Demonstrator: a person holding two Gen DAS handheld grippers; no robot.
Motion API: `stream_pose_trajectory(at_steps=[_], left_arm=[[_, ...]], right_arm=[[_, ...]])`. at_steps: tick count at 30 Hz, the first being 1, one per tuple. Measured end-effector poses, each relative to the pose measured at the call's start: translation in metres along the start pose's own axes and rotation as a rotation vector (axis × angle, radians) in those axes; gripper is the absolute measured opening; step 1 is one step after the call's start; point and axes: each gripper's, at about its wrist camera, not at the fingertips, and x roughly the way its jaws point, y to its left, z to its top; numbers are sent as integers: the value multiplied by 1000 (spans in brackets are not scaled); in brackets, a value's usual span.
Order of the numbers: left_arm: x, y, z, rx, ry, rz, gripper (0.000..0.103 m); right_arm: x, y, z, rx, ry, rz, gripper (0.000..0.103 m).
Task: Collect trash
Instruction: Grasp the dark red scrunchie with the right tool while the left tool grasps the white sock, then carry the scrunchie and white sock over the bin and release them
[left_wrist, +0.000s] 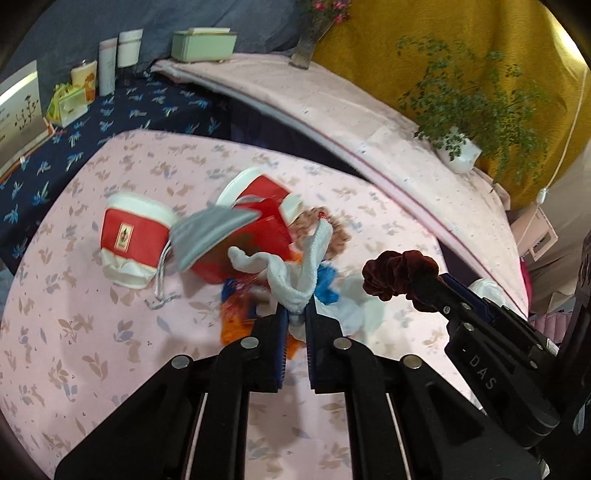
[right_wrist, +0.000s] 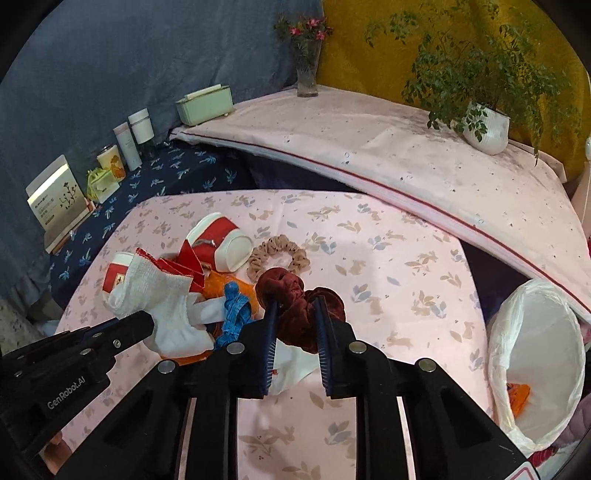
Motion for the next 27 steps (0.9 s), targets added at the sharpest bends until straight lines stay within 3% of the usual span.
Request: stream_pose_trajectory(at_steps=[13, 27], left_arm=[[-47, -103, 14, 139, -87, -104, 8], [-42, -221, -9, 292, -34, -248, 8]], right_arm=[[-86, -65, 18, 62, -150, -68, 18], [-138, -162, -3, 176, -196, -189, 19]])
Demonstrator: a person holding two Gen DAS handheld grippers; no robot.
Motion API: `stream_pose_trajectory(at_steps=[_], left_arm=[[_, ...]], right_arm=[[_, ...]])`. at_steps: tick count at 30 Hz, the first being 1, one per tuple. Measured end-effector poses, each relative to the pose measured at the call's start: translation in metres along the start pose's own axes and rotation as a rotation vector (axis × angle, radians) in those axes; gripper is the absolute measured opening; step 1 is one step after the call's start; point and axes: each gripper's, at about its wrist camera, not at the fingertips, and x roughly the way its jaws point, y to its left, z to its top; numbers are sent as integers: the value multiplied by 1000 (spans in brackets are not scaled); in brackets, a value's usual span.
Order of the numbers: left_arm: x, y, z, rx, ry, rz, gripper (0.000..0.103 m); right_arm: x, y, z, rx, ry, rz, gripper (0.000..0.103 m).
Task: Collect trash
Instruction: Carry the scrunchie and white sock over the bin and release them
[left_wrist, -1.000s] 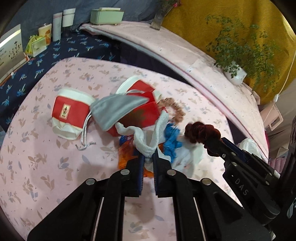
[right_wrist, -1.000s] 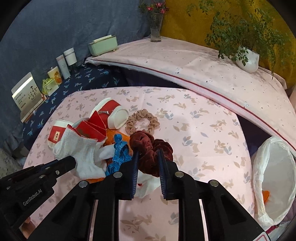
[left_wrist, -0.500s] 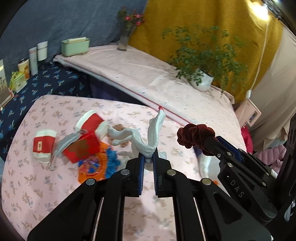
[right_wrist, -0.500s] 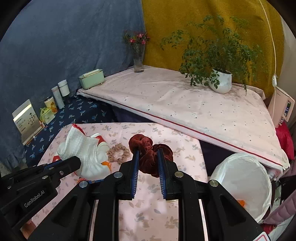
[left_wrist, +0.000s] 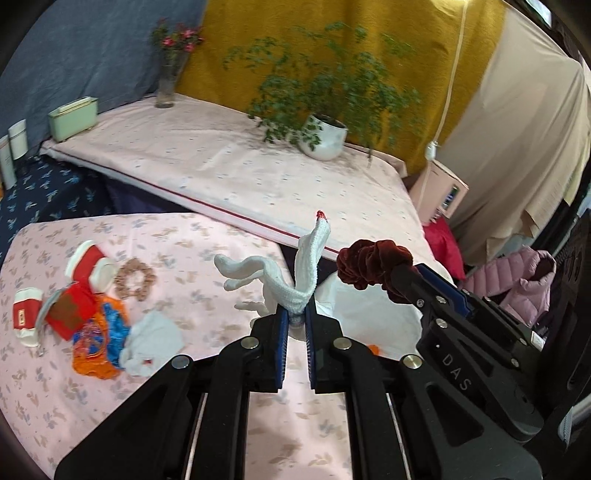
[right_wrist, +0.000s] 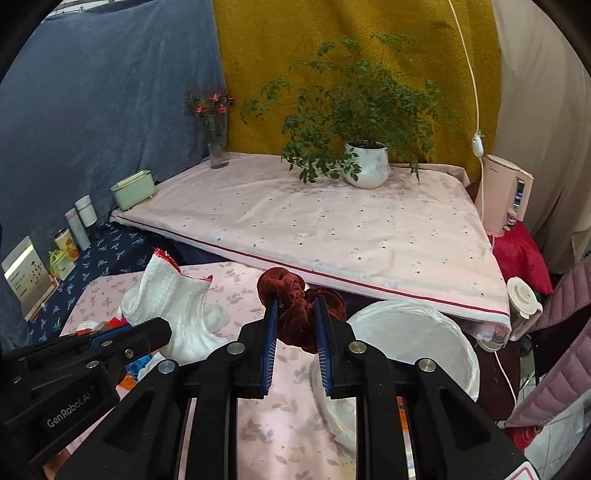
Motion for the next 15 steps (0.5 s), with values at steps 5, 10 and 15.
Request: stream_pose_trajectory(at_steps=[5, 10, 15], left_arm=[[21, -38, -1, 48, 34, -52, 8], [47, -69, -4, 82, 79, -101, 8], [70, -96, -6, 120, 109, -124, 9]], right_arm=[[-5, -37, -4, 40, 2, -47, 18], [-7, -70, -11, 76, 12, -93, 18], [-6, -98, -19, 107, 23, -131, 19]])
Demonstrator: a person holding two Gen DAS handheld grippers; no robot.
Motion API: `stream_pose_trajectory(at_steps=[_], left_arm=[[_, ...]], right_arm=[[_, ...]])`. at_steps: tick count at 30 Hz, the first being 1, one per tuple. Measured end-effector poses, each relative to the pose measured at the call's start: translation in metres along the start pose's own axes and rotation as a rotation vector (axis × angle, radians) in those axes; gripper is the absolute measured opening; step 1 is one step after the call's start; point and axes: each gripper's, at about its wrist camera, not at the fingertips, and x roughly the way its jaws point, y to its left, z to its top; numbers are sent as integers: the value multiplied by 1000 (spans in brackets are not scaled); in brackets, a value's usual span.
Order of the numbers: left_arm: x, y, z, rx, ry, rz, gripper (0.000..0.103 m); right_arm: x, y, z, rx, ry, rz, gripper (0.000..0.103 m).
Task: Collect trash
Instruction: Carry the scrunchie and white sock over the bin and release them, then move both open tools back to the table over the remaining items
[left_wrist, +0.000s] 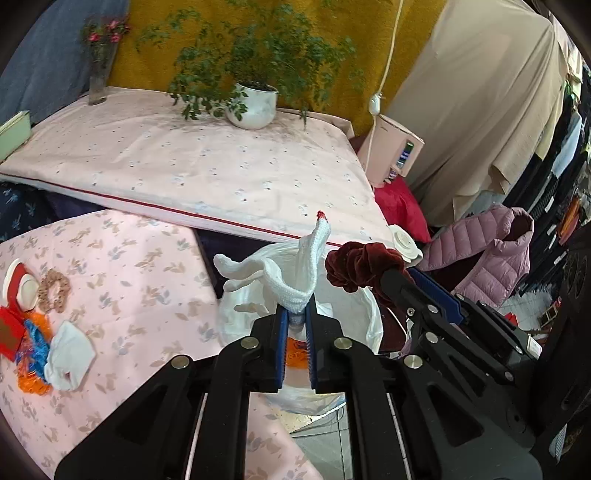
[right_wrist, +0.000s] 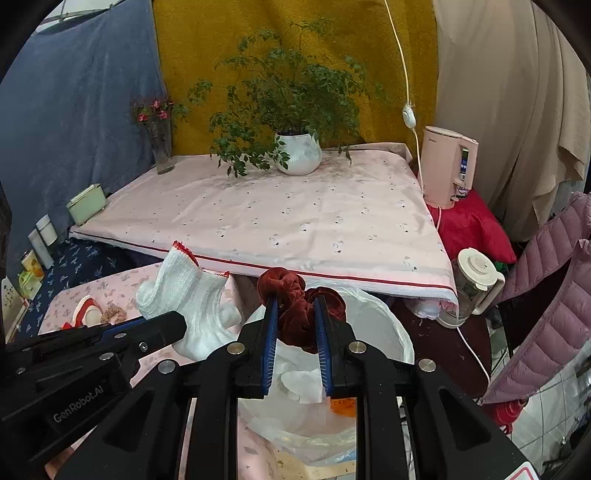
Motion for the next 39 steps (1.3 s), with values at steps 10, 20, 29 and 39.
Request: stream_pose_trajectory(at_steps=[10, 20, 29, 39], left_arm=[[15, -12, 2, 41, -31, 83, 56], [10, 18, -1, -6, -26, 136, 56], [1, 37, -3, -40, -48, 187, 69], [-13, 58, -8, -83, -68, 215, 72]], right_arm=[[14, -34, -3, 59, 22, -24, 18], [25, -24, -1, 49, 31, -9, 18], [29, -10, -2, 45, 21, -41, 38], [14, 18, 2, -9, -14, -17, 60]])
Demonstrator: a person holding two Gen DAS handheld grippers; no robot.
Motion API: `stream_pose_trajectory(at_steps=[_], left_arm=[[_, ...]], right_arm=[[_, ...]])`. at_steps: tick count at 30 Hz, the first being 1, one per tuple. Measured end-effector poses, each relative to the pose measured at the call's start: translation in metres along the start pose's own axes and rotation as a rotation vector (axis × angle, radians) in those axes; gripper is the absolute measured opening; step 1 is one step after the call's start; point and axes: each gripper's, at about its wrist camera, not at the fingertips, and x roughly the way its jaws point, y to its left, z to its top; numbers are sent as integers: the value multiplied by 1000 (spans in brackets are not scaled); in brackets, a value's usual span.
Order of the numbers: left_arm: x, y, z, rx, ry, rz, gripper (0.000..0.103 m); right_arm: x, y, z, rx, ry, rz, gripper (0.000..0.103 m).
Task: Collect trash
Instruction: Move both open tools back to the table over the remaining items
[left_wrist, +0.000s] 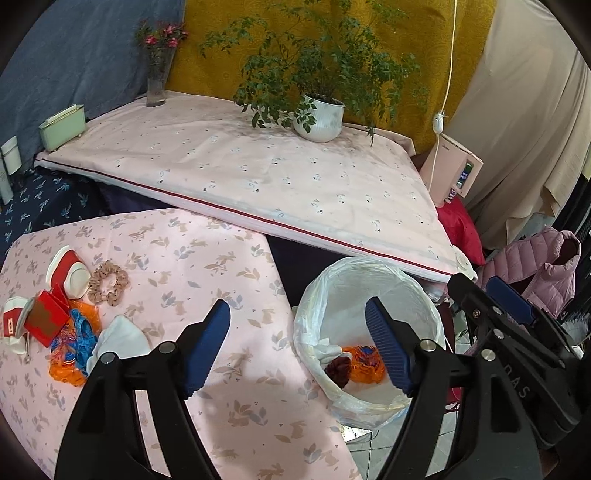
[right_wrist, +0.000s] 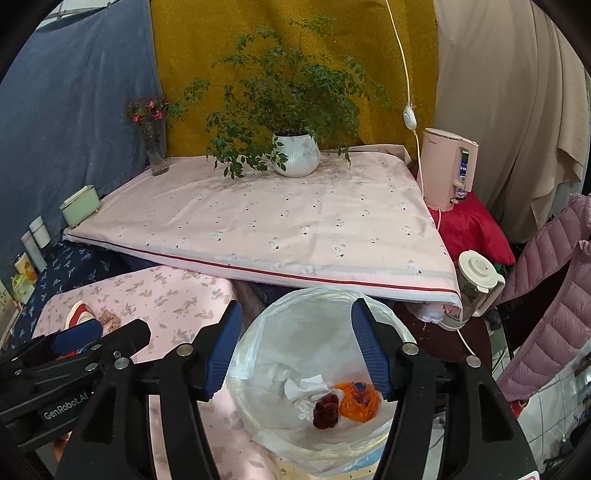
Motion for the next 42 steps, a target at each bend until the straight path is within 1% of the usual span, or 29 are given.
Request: stream_pose_trajectory(at_steps=[4, 12, 19, 23, 26, 32, 36, 42], left_arm=[[-6, 10, -3, -16, -7, 13, 72], [-15, 46, -11, -68, -8, 50, 72], [-24, 88, -23, -125, -4, 94, 72], [-30, 116, -31, -154, -7, 136, 72], [-35, 140, -40, -180, -5, 168, 72], [-43, 189, -62, -236, 10, 242, 72], [-48, 221, -77, -270, 23, 300, 72], [-51, 263, -99, -322, 51, 340, 72]], right_arm=[[-3, 13, -1, -18, -1, 14, 61], [-8, 40, -7, -38, 2, 46, 62], [-7, 68, -15, -61, 17, 79, 62], [-6, 88, -23, -78, 30, 104, 62], [-5, 103, -29, -92, 40, 122, 65], [-2, 140, -43, -128, 74, 178, 65], [5, 173, -55, -161, 104, 222, 65], [20, 225, -75, -215, 158, 288, 65]])
